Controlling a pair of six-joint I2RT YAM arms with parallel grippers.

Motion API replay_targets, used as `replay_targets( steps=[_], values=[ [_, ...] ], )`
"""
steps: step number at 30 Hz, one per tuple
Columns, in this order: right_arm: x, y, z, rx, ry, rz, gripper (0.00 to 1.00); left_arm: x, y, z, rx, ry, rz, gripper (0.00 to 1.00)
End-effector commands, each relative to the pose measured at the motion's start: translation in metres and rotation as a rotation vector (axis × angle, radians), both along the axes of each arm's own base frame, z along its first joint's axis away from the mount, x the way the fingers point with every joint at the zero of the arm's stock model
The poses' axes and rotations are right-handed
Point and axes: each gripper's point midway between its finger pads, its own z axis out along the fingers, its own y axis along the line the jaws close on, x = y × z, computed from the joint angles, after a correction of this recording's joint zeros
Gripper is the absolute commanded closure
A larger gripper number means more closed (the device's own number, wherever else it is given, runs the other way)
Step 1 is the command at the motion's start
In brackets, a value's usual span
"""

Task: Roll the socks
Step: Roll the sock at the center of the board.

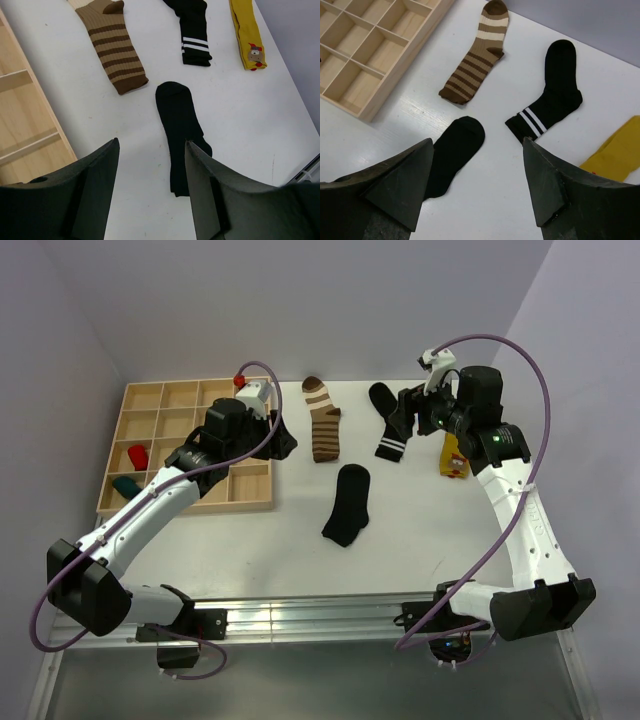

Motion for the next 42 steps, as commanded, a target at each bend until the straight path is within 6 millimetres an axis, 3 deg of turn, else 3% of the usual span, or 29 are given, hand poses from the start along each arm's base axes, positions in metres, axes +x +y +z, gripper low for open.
replay_targets(
  steps=[1,6,10,13,14,17,20,25,28,33,38,42],
  values=[
    [0.002,-0.001,0.014,0.016,-0.060,-0.002,0.20,-0.001,0.000,0.024,-0.038,-0.054,0.007,0.40],
    [0.008,-0.004,0.003,-0.019,-0.009,-0.012,0.19,-0.001,0.001,0.024,-0.035,-0.053,0.007,0.39],
    [0.013,-0.009,-0.031,-0.112,0.067,0.014,0.19,-0.001,0.002,0.021,-0.030,-0.049,0.012,0.39],
    [0.011,-0.003,-0.083,-0.277,0.172,0.025,0.22,-0.001,0.003,0.018,-0.030,-0.045,0.023,0.39],
    [-0.001,0.017,-0.106,-0.327,0.217,0.098,0.25,-0.001,0.003,0.020,-0.040,-0.046,0.029,0.39],
    [-0.021,0.038,-0.154,-0.388,0.307,0.184,0.29,-0.002,0.008,0.020,-0.052,-0.048,0.061,0.40],
    [-0.042,0.059,-0.184,-0.417,0.375,0.265,0.36,-0.002,0.015,0.023,-0.061,-0.057,0.100,0.39],
    [-0.080,0.089,-0.208,-0.450,0.434,0.367,0.41,0.000,0.025,0.029,-0.082,-0.051,0.143,0.39],
    [-0.100,0.105,-0.223,-0.465,0.468,0.416,0.43,0.010,0.042,0.044,-0.111,-0.082,0.220,0.39],
    [-0.124,0.123,-0.248,-0.490,0.524,0.472,0.45,0.014,0.053,0.062,-0.155,-0.113,0.247,0.38],
    [-0.149,0.133,-0.272,-0.532,0.591,0.511,0.48,0.019,0.060,0.073,-0.160,-0.135,0.261,0.38],
    [-0.156,0.134,-0.290,-0.560,0.623,0.506,0.50,0.020,0.058,0.075,-0.172,-0.141,0.241,0.38]
  ],
)
